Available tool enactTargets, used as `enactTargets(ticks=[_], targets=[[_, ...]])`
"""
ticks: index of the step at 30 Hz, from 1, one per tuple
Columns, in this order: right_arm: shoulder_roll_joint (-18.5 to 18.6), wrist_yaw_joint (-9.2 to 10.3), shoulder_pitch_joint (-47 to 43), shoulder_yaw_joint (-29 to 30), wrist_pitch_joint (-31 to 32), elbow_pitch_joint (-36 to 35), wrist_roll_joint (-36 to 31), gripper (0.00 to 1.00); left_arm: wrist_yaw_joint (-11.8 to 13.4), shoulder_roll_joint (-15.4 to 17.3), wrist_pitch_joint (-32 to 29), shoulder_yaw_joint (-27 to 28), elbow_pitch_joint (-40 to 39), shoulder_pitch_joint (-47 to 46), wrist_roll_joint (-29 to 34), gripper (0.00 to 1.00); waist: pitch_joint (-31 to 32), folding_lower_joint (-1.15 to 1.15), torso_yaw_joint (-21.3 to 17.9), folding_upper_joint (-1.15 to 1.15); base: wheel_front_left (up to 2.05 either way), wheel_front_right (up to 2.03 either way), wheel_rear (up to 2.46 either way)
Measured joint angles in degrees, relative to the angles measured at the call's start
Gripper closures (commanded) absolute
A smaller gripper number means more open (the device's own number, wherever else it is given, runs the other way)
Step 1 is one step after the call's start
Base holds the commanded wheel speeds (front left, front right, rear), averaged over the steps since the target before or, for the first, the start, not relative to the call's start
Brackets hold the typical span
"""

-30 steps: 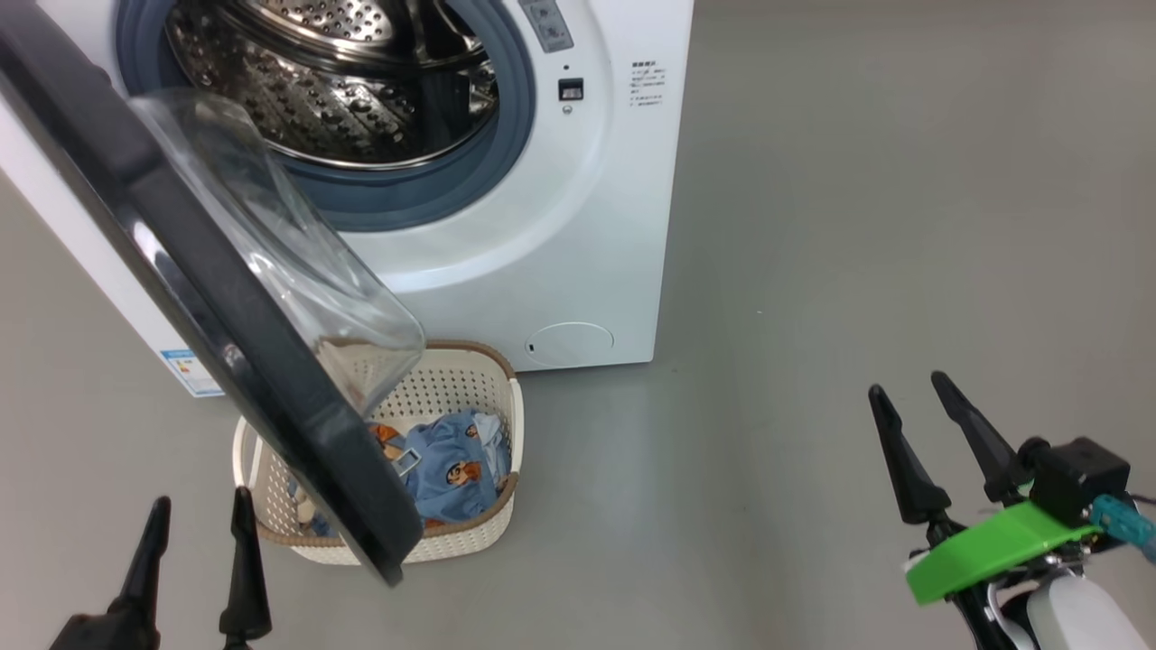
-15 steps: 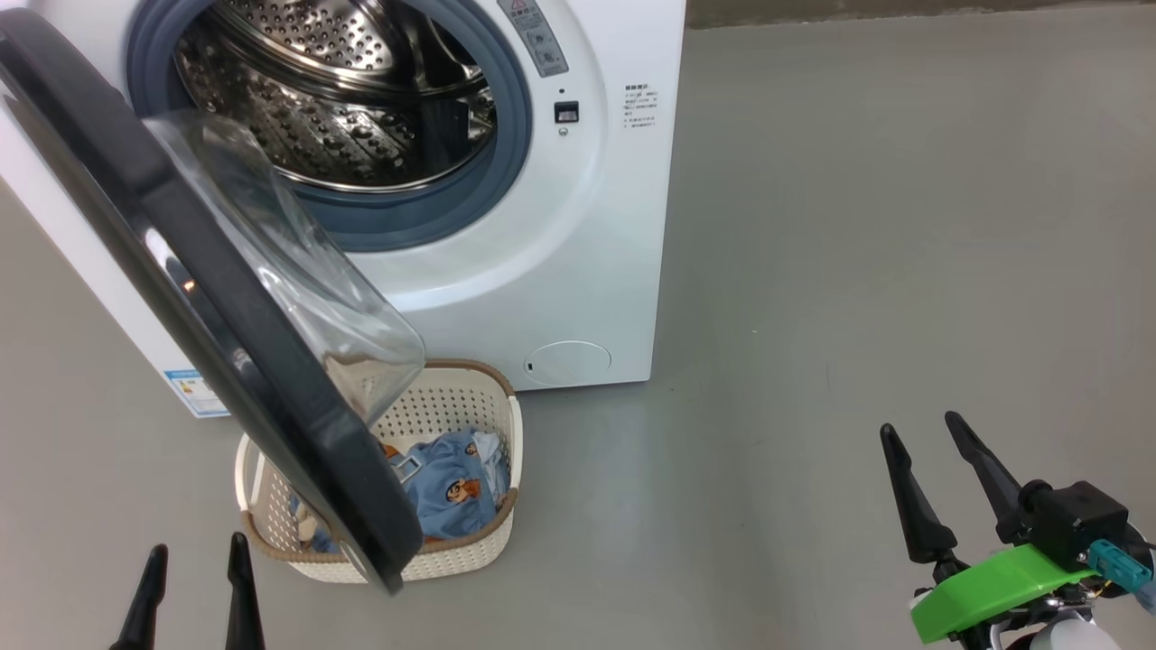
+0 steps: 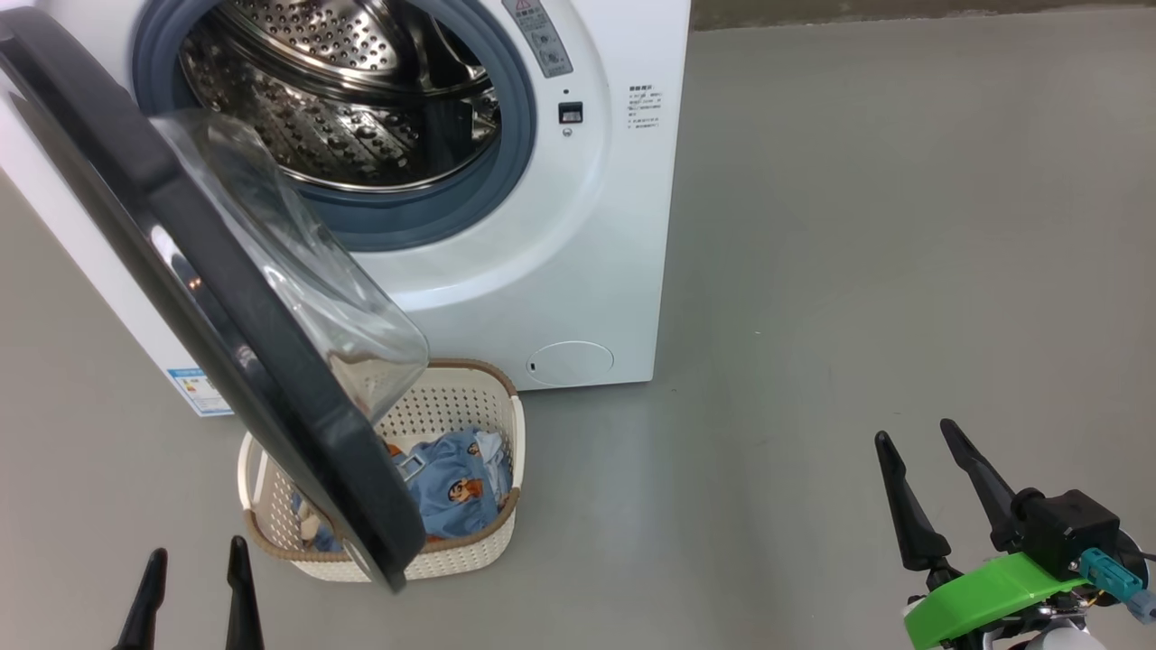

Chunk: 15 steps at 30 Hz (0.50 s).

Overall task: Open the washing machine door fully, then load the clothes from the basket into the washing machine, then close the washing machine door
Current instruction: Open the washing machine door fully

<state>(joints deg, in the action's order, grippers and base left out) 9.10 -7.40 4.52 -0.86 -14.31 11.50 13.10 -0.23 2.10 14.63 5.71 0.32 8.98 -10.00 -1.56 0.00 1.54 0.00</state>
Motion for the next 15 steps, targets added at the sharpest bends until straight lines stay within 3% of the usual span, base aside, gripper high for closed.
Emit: enactTargets(ticks=[13, 14, 15], targets=[[-0.2, 0.0, 0.0, 0.3, 0.0, 0.6, 0.0, 0.0, 0.5, 0.0, 0.0, -0.5, -0.2, 0.0, -0.2, 0.0, -0.2, 0.0, 0.1, 0.0, 0.0, 0.0, 0.0], [-0.2, 0.0, 0.0, 0.3, 0.0, 0.6, 0.0, 0.0, 0.5, 0.0, 0.0, -0.5, -0.2, 0.0, -0.4, 0.44, -0.2, 0.0, 0.1, 0.0, 0.0, 0.0, 0.0], [-0.2, 0.0, 0.0, 0.3, 0.0, 0.6, 0.0, 0.0, 0.5, 0.0, 0.0, -0.5, -0.2, 0.0, -0.5, 0.8, -0.3, 0.0, 0.1, 0.0, 0.0, 0.0, 0.0]])
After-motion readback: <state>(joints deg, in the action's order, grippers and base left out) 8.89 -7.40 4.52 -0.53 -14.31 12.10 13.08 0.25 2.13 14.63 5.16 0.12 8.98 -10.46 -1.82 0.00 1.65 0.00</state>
